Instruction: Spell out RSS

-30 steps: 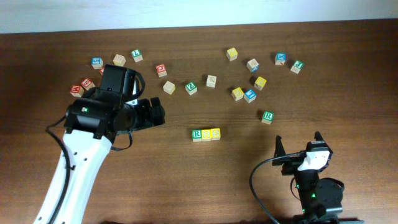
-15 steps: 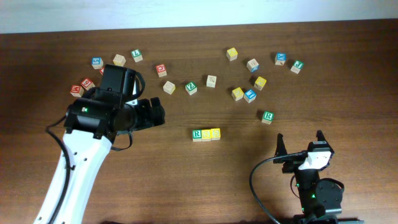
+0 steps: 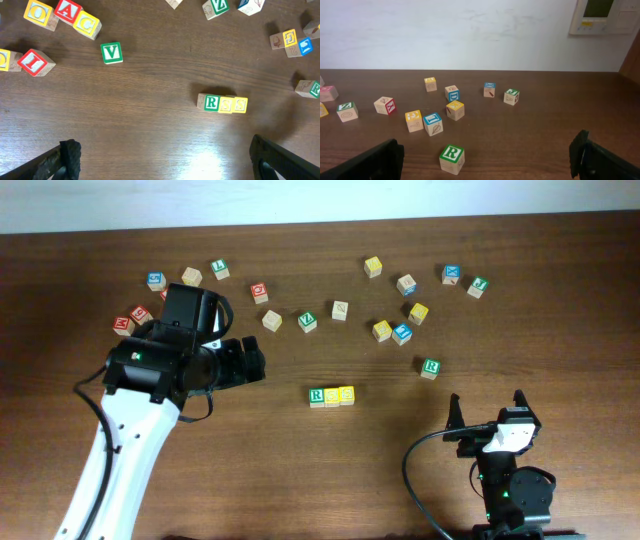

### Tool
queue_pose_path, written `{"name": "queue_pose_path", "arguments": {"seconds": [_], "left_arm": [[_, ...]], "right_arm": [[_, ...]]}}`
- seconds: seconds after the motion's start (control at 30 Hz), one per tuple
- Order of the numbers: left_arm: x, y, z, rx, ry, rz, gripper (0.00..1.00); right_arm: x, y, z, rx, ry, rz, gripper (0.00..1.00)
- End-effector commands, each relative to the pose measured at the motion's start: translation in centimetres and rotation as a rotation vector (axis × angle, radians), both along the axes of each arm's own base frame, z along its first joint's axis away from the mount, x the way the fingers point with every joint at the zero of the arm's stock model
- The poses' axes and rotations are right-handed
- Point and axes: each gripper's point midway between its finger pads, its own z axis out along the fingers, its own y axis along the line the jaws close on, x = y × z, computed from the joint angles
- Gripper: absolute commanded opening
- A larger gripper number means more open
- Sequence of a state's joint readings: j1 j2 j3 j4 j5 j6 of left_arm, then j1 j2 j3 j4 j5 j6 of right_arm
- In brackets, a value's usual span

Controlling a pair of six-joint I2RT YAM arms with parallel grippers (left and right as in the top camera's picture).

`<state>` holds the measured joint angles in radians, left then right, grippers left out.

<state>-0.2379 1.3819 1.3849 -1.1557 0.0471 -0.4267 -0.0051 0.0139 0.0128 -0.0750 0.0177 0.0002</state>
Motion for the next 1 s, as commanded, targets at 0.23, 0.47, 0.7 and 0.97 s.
{"name": "queue_pose_path", "arguments": {"seconds": [0.23, 0.47, 0.7, 0.97], "left_arm": [[0.25, 0.33, 0.56, 0.009, -0.022, 0.002, 0.99], [0.25, 0.33, 0.56, 0.009, -0.022, 0.002, 0.99], [0.25, 0.33, 0.56, 0.009, -0.022, 0.002, 0.99], [0.25, 0.33, 0.56, 0.009, -0.022, 0.002, 0.99]], "right_arm": [[-0.03, 0.03, -0.30, 0.015, 0.004, 0.001, 0.98], [-0.03, 0.39, -0.28, 0.015, 0.003, 0.017, 0.98], [-0.02, 0.39, -0.28, 0.015, 0.003, 0.016, 0.98], [-0.02, 0.39, -0.28, 0.015, 0.003, 0.016, 0.98]]}}
